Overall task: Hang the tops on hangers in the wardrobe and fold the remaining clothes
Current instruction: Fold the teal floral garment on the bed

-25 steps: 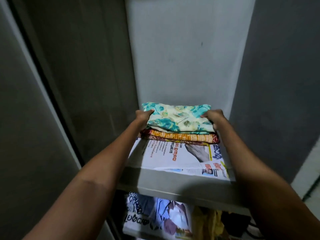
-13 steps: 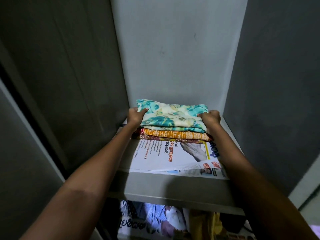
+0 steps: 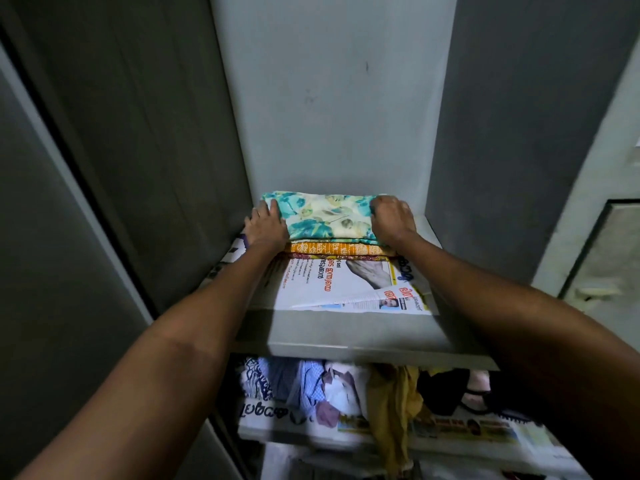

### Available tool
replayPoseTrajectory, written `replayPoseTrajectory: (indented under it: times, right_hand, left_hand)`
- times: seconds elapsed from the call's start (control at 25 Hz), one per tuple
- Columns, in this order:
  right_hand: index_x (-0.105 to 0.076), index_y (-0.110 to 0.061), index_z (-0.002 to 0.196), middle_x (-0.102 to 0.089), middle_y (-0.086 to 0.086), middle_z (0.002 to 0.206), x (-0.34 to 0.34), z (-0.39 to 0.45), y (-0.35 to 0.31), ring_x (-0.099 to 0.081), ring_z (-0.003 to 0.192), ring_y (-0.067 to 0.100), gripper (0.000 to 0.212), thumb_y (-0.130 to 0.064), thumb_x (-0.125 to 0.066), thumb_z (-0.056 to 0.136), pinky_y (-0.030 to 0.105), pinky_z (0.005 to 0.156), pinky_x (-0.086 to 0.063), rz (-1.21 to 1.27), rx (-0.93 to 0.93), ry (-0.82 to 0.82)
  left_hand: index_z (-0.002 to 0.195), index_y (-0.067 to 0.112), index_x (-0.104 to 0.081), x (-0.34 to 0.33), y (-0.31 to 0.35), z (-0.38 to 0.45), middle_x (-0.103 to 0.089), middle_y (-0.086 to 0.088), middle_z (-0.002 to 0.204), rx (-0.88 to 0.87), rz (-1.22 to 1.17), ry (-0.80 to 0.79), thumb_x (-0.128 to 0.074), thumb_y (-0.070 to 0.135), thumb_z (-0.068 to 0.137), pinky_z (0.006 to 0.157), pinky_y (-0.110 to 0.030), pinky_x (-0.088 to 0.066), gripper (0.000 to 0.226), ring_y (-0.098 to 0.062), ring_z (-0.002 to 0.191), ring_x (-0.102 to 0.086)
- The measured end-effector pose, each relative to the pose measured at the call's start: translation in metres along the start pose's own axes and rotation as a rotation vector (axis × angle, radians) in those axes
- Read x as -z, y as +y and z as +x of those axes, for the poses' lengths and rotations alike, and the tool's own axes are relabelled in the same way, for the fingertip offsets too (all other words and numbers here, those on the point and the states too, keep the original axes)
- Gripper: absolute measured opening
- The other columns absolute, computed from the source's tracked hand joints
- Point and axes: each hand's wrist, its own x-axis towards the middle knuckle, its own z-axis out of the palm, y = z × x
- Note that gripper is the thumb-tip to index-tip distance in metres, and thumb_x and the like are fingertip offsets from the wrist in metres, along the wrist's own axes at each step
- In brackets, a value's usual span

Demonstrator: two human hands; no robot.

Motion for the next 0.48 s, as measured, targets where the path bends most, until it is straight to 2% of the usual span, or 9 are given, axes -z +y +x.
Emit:
replayPoseTrajectory:
  times: [0.08, 0.12, 0.16, 0.24, 0.32, 0.36, 0.48]
  right_hand:
    - [-0.059, -0.005, 0.114, -0.058, 0.015, 0.120, 0.002, -0.015, -0.002, -0.051, 0.113, 0.031, 0.029, -0.016, -0.042, 0.094, 0.037, 0.095, -0.038, -0.029, 0.033, -0.115]
    - [-0.059, -0.004, 0.114, -0.058, 0.016, 0.121, 0.006, -0.023, -0.005, -0.051, 0.113, 0.032, 0.030, -0.019, -0.042, 0.095, 0.037, 0.095, -0.039, 0.076, -0.016, -0.163]
    - [-0.059, -0.003, 0.115, -0.058, 0.017, 0.123, 0.012, -0.026, -0.010, -0.052, 0.114, 0.033, 0.032, -0.022, -0.043, 0.095, 0.036, 0.094, -0.040, 0.273, -0.105, -0.196]
    - [-0.058, -0.001, 0.119, -0.058, 0.016, 0.125, 0.025, -0.034, -0.023, -0.053, 0.114, 0.030, 0.034, -0.023, -0.047, 0.095, 0.028, 0.089, -0.042, 0.778, -0.265, -0.233]
    - [-0.052, -0.002, 0.128, -0.054, 0.009, 0.130, 0.044, -0.057, -0.039, -0.051, 0.115, 0.022, 0.037, -0.020, -0.048, 0.097, 0.016, 0.081, -0.041, 1.083, -0.250, -0.255]
    - [-0.048, -0.004, 0.132, -0.051, 0.005, 0.132, 0.054, -0.074, -0.046, -0.049, 0.116, 0.020, 0.039, -0.020, -0.048, 0.097, 0.015, 0.079, -0.042, 1.175, -0.229, -0.276]
    - [-0.039, -0.005, 0.138, -0.042, 0.011, 0.143, 0.071, -0.119, -0.053, -0.042, 0.128, 0.023, 0.046, -0.024, -0.047, 0.097, 0.034, 0.103, -0.039, 1.279, -0.221, -0.318]
  left_hand:
    - [0.142, 0.009, -0.031, 0.004, 0.003, -0.016, -0.024, -0.020, 0.150, -0.063, -0.051, -0.069, -0.031, 0.029, 0.100, 0.112, -0.044, -0.022, 0.047, -0.035, 0.137, -0.025]
    - [0.140, 0.008, -0.035, 0.010, 0.008, -0.028, -0.026, -0.020, 0.149, -0.091, -0.116, -0.103, -0.032, 0.027, 0.100, 0.112, -0.043, -0.022, 0.045, -0.034, 0.137, -0.024]
    - [0.141, 0.007, -0.035, 0.015, 0.014, -0.039, -0.025, -0.019, 0.150, -0.122, -0.227, -0.129, -0.032, 0.025, 0.101, 0.113, -0.040, -0.020, 0.044, -0.032, 0.138, -0.023]
    - [0.144, 0.006, -0.031, 0.028, 0.029, -0.067, -0.023, -0.014, 0.153, -0.130, -0.607, -0.173, -0.035, 0.020, 0.102, 0.114, -0.035, -0.018, 0.045, -0.028, 0.141, -0.021]
    - [0.145, 0.005, -0.029, 0.044, 0.046, -0.103, -0.027, -0.013, 0.152, -0.087, -0.921, -0.196, -0.038, 0.015, 0.101, 0.115, -0.034, -0.023, 0.047, -0.026, 0.140, -0.026]
    - [0.144, 0.003, -0.029, 0.051, 0.053, -0.121, -0.030, -0.014, 0.150, -0.071, -0.989, -0.186, -0.040, 0.011, 0.100, 0.114, -0.034, -0.026, 0.047, -0.026, 0.138, -0.030]
    - [0.141, -0.001, -0.032, 0.063, 0.070, -0.171, -0.040, -0.018, 0.143, -0.058, -1.052, -0.130, -0.042, 0.003, 0.097, 0.110, -0.034, -0.031, 0.045, -0.028, 0.133, -0.038]
